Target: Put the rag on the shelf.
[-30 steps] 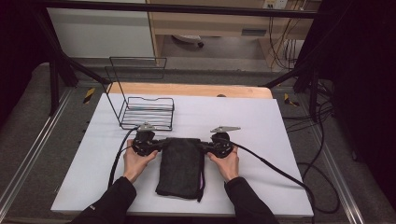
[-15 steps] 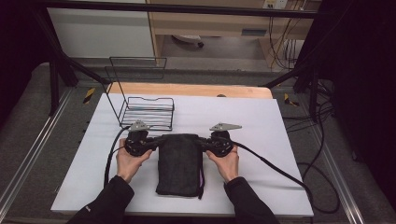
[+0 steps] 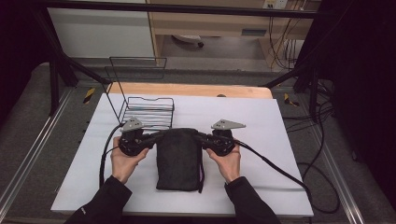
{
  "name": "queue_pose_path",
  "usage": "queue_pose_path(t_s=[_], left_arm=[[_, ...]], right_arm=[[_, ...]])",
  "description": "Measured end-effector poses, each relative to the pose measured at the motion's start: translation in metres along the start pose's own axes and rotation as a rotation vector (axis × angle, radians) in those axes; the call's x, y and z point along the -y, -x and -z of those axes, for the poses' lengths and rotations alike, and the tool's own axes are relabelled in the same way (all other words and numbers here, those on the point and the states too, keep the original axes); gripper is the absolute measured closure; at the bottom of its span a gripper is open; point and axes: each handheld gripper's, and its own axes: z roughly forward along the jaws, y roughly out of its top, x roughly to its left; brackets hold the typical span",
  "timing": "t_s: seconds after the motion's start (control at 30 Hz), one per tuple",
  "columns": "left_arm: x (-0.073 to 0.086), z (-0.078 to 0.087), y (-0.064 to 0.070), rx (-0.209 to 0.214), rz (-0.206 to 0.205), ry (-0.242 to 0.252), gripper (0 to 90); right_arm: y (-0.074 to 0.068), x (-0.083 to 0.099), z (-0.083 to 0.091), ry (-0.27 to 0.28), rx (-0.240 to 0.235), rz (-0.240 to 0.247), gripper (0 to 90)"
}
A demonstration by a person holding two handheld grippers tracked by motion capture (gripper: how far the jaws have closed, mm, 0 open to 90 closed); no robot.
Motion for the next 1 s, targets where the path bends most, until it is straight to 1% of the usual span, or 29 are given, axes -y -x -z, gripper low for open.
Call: queue_pose_path(t_s=[0.07,0.17,0.3,0.37,0.43,0.57,0.6,0.63,0.8,0.9,1.0], left_arm=[[-0.003,0.004,0.002,0.000,-0.006,0.011,81.9],[-0.006,0.009,0.006,0.005,-0.011,0.025,81.9],[-0.009,0.015,0.011,-0.007,-0.031,0.044,81.9],[-0.011,0.018,0.012,-0.010,-0.032,0.057,81.8],[-0.011,0.020,0.012,0.000,-0.030,0.073,81.7],[-0.013,0.025,0.013,0.004,-0.028,0.099,81.7],[-0.014,0.026,0.014,0.002,-0.033,0.102,81.7],[-0.014,0.026,0.014,0.002,-0.033,0.106,81.7],[-0.017,0.031,0.016,-0.001,-0.042,0.143,81.7],[-0.018,0.034,0.016,-0.003,-0.040,0.164,81.7],[-0.020,0.038,0.017,-0.006,-0.046,0.177,81.8]], right_arm=[[-0.004,-0.004,0.005,0.021,0.002,0.016,77.7],[-0.005,-0.007,0.009,0.032,0.003,0.025,77.8],[-0.011,-0.011,0.014,0.051,0.015,0.050,77.9],[-0.014,-0.014,0.017,0.062,0.014,0.058,78.0],[-0.017,-0.017,0.021,0.080,0.011,0.068,78.1],[-0.018,-0.020,0.026,0.098,0.009,0.073,78.2],[-0.019,-0.021,0.027,0.102,0.011,0.076,78.2],[-0.022,-0.023,0.029,0.107,0.019,0.093,78.3],[-0.027,-0.027,0.033,0.127,0.023,0.113,78.3],[-0.029,-0.029,0.036,0.141,0.020,0.123,78.4],[-0.033,-0.033,0.038,0.155,0.027,0.141,78.4]])
